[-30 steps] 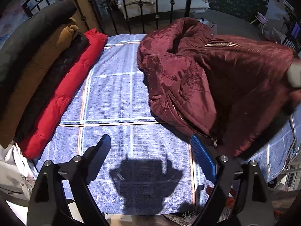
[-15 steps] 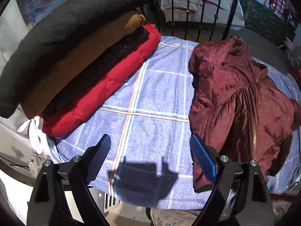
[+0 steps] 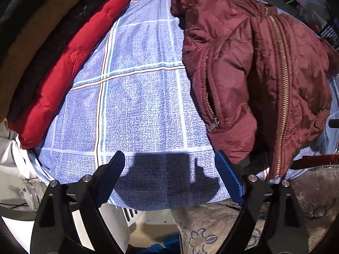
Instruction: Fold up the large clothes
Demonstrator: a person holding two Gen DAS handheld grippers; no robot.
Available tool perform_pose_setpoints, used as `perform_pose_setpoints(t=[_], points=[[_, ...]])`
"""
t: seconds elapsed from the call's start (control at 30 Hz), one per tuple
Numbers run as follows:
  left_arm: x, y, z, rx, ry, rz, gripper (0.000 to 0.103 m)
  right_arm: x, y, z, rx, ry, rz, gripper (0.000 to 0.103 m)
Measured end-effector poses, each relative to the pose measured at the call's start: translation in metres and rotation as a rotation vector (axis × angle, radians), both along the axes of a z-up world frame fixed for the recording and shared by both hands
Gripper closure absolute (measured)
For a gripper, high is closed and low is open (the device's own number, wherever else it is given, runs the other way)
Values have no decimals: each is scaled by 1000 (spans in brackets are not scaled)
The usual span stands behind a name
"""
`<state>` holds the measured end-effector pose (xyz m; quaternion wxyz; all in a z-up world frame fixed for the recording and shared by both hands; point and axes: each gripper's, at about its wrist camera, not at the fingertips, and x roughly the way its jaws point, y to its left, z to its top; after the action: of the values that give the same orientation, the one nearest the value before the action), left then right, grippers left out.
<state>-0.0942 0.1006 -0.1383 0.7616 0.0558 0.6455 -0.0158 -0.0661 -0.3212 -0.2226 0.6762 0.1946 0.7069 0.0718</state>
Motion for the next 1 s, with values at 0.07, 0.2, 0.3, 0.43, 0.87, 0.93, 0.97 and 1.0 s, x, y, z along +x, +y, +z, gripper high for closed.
perform_pose_setpoints(t=[0.07, 0.2, 0.3, 0.43, 0.87, 0.93, 0.97, 1.0], points=[[3, 5, -7, 22, 1, -16, 17, 4, 17, 5, 7, -78, 33, 27], [20, -1, -6, 16, -21, -58, 17, 16, 46, -6, -174, -118, 126, 60], [29, -18, 3, 23, -56, -126, 17, 11, 29, 10, -30, -100, 30, 95], [38, -37, 11, -9, -88, -174, 17, -9, -67, 74, 453, -219, -414, 96], [38, -93, -49, -192, 66, -245, 17, -60, -158, 47, 236, -112, -608, 97], [35, -110, -67, -212, 112, -269, 17, -59, -161, 50, 231, -102, -593, 97], [34, -119, -76, -220, 140, -281, 17, -50, -153, 54, 224, -99, -583, 96], [33, -127, -81, -230, 151, -292, 21, -39, -151, 55, 214, -94, -575, 96]])
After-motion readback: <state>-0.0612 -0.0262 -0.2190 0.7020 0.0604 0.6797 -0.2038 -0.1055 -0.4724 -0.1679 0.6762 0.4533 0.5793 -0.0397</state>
